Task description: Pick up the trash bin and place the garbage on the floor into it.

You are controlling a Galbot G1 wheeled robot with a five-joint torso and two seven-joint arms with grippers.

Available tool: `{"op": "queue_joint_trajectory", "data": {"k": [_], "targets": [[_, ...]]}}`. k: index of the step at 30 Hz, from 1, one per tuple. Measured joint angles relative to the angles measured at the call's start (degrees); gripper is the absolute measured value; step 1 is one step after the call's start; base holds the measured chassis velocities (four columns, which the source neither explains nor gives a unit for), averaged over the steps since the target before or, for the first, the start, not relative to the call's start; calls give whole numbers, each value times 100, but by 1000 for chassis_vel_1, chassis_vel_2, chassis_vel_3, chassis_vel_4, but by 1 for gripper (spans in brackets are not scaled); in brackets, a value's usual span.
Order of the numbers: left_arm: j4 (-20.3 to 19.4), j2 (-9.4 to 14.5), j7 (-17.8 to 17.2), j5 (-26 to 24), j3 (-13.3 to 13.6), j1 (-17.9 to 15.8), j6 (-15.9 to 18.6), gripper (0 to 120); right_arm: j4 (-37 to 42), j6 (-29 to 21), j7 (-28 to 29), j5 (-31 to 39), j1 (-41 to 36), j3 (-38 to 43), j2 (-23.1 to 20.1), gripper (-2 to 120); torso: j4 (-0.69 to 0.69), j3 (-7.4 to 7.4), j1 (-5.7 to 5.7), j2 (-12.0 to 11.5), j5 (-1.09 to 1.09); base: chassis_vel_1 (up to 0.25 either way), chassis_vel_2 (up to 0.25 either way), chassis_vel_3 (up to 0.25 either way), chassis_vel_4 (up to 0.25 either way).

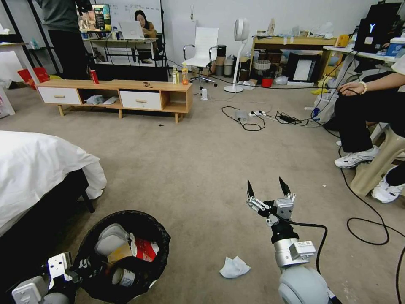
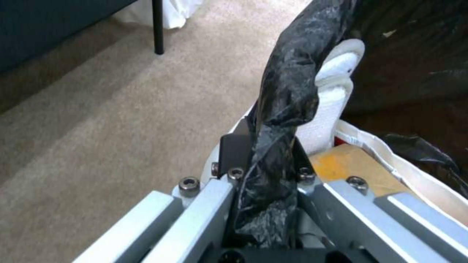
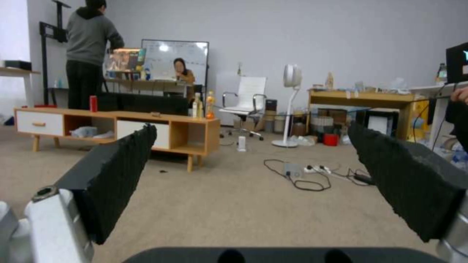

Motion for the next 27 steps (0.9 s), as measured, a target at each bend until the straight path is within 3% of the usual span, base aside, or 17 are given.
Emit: {"op": "queue_joint_trajectory", "data": {"k": [13,17,19,23,26,27], "targets": [[39,15,0,-13,-7,-18,-1,2,-244,-110,-55,-37,220,-90,-62,100,0,-1,0,0,0,-22,23,21,-24],[42,44,0,-44,-27,-19,-1,2,-240,-605,130,360,413,-231,-232,100,0,-1,0,0,0,0,0,0,0],[39,63,0,-69,-34,-18,3,2,-152,-1193,298,964,594,-384,-403,100,-1,-1,0,0,0,0,0,0,0],[36,69,0,-84,-36,-18,9,2,-108,-1547,387,1412,739,-498,-498,100,0,-1,0,0,0,0,0,0,0],[36,80,-3,-99,-35,-18,15,2,-76,-2220,473,2303,1056,-696,-689,100,1,-1,0,0,0,0,0,0,0],[36,80,-3,-99,-35,-18,15,2,-76,-2220,473,2303,1056,-696,-689,100,1,-1,0,0,0,0,0,0,0]]}}
